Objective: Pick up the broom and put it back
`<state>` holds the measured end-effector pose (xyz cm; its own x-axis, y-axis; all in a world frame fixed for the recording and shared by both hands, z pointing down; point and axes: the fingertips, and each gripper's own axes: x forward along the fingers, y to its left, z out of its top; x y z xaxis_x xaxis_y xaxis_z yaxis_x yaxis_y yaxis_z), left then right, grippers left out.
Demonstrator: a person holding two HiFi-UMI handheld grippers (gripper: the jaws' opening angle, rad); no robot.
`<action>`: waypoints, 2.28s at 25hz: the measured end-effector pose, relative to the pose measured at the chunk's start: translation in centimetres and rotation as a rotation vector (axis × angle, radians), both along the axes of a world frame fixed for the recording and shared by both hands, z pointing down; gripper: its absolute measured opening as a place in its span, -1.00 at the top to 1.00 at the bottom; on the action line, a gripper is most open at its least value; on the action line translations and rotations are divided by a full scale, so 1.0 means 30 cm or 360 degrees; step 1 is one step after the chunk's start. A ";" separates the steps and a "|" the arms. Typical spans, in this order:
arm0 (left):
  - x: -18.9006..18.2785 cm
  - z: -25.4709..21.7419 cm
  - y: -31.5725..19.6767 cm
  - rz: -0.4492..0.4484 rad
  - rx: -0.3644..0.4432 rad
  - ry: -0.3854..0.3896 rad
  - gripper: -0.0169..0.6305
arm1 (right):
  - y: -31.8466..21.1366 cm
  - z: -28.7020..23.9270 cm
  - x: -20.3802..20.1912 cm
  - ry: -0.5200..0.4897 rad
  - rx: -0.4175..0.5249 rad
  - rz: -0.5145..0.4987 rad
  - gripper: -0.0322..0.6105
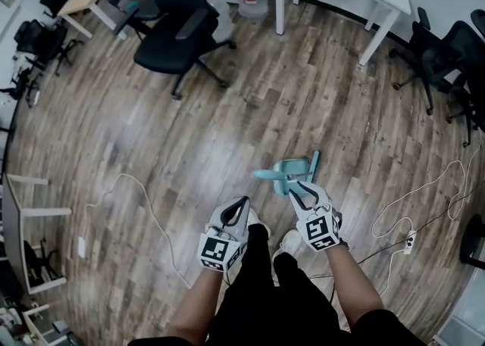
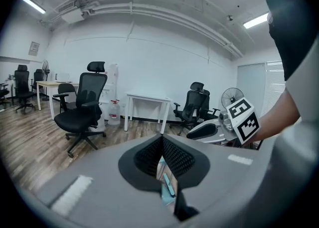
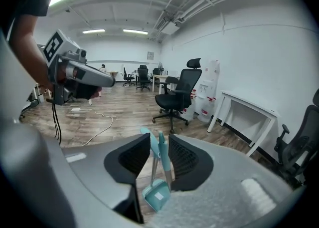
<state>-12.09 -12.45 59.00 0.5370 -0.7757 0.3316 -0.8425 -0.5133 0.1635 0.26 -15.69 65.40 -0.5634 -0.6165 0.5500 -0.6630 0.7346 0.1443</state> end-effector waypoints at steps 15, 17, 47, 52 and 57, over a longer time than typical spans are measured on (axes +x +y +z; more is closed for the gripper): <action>-0.113 0.148 -0.009 -0.0077 -0.0145 -0.0058 0.89 | -0.086 0.210 -0.049 0.0195 -0.0100 -0.0066 0.45; -0.110 0.151 -0.020 -0.0062 -0.0153 -0.0065 0.89 | -0.092 0.219 -0.051 0.0198 -0.0100 -0.0067 0.46; 0.010 0.097 0.026 0.0001 -0.0145 -0.0059 0.89 | -0.015 0.188 0.145 0.0235 -0.0028 0.0083 0.62; 0.037 0.079 0.033 0.0017 -0.0105 -0.0078 0.89 | -0.014 0.178 0.212 0.0201 -0.0032 0.0156 0.62; 0.069 0.056 0.045 0.0033 -0.0072 -0.0097 0.89 | -0.010 0.169 0.284 0.0166 -0.0032 0.0226 0.62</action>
